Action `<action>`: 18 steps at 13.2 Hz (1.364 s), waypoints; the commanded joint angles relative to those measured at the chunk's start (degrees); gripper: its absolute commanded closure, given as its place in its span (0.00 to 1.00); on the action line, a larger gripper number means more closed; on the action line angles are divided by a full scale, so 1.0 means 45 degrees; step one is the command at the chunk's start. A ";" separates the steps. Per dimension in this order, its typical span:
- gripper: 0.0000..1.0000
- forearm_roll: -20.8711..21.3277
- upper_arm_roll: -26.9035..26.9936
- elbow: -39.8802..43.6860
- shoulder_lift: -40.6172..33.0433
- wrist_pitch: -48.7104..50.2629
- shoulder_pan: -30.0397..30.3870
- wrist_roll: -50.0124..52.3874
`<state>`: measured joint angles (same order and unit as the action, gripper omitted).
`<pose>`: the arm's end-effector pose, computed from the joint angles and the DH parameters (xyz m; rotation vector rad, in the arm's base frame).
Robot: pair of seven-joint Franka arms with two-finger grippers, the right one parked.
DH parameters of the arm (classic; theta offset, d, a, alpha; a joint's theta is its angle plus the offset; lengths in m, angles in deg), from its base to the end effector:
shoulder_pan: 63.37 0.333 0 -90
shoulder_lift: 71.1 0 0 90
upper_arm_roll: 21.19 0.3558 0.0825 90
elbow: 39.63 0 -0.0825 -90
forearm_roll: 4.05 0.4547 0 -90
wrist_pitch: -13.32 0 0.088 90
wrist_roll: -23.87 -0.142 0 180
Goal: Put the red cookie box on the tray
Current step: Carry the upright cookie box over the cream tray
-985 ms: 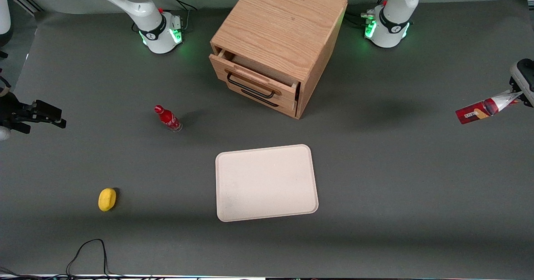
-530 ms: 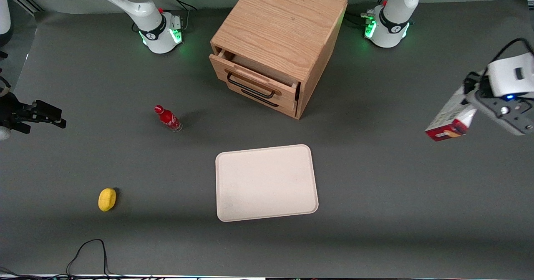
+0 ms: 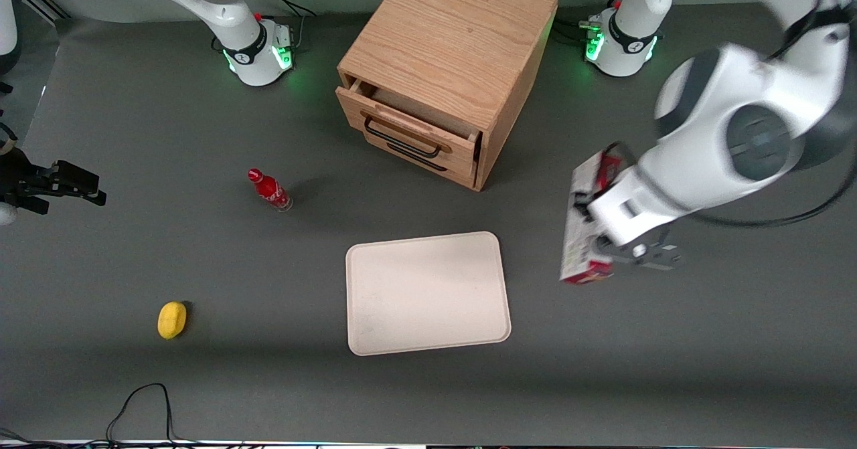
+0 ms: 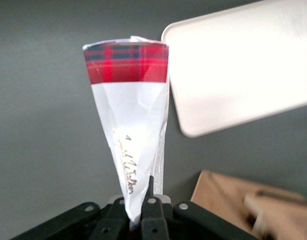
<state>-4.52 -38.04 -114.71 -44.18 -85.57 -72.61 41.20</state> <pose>0.7124 -0.3044 0.4650 3.0157 -0.1866 -0.1273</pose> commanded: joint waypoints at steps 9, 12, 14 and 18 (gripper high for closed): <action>1.00 0.2173 0.0522 0.2427 0.5736 -0.4486 -0.2791 0.6070; 1.00 0.2173 0.0522 0.2407 0.5894 -0.4626 -0.2791 0.6109; 1.00 0.2173 0.0522 0.2368 0.5914 -0.4626 -0.2810 0.6129; 0.00 0.2506 0.0522 0.2270 0.5778 -0.4529 -0.2810 0.6090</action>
<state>5.12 -35.98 -106.07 -18.29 -106.85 -84.56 67.17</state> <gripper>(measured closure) 0.670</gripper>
